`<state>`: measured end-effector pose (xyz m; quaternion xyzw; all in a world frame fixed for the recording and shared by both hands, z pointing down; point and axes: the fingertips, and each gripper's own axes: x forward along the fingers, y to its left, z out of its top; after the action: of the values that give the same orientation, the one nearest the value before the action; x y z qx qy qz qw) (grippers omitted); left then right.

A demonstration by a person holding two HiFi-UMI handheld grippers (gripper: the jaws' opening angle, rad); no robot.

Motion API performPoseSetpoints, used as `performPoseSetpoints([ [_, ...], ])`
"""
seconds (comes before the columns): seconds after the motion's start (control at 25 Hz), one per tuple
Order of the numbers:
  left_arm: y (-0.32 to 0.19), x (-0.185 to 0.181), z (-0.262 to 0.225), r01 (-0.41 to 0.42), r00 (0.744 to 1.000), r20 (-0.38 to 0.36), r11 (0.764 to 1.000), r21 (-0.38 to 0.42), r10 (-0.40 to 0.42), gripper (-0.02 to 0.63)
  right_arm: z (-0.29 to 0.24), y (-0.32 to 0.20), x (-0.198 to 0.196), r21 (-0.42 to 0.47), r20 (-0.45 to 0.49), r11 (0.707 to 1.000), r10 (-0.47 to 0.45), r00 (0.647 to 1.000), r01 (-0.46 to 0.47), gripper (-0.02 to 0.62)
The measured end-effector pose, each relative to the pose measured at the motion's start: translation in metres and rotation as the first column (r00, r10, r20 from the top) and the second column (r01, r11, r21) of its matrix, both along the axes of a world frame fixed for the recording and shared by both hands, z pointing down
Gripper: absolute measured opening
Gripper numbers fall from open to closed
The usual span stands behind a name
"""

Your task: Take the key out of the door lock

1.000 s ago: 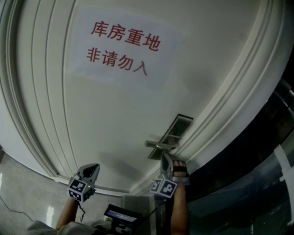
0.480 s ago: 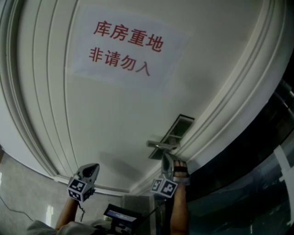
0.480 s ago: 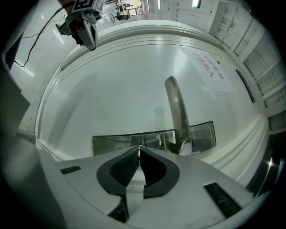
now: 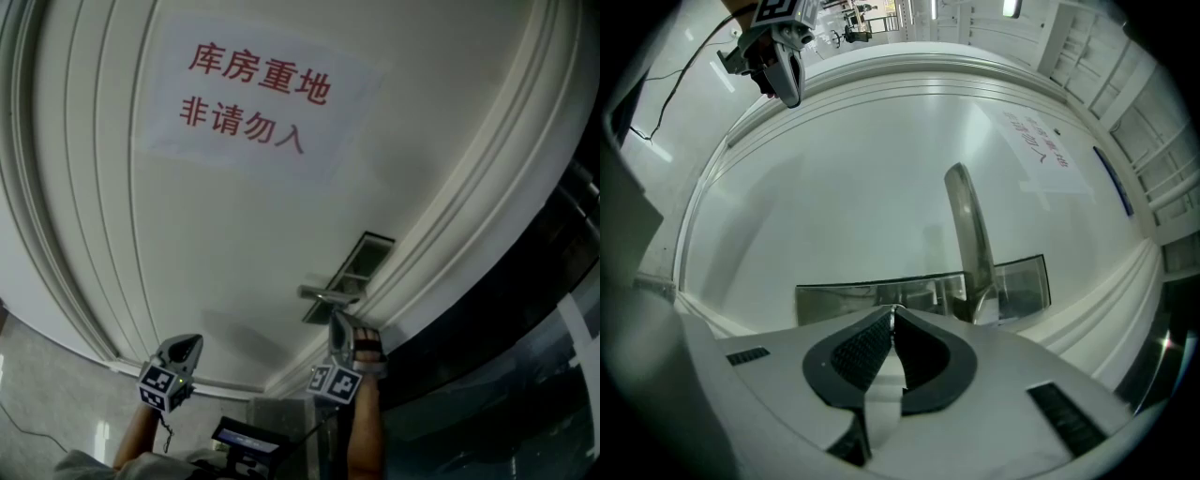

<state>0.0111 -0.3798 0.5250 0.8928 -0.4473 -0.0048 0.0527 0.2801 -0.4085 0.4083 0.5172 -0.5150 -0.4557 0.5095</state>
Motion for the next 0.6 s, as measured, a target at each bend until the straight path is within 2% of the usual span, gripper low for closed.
performPoseSetpoints([
  [0.6,0.0048,0.0003,-0.0008,0.0,1.0,0.003,1.0,0.003,0.0,0.006,0.0012,0.0022,-0.0014,-0.001,0.017,1.0,-0.012,1.0,0.012,0.023],
])
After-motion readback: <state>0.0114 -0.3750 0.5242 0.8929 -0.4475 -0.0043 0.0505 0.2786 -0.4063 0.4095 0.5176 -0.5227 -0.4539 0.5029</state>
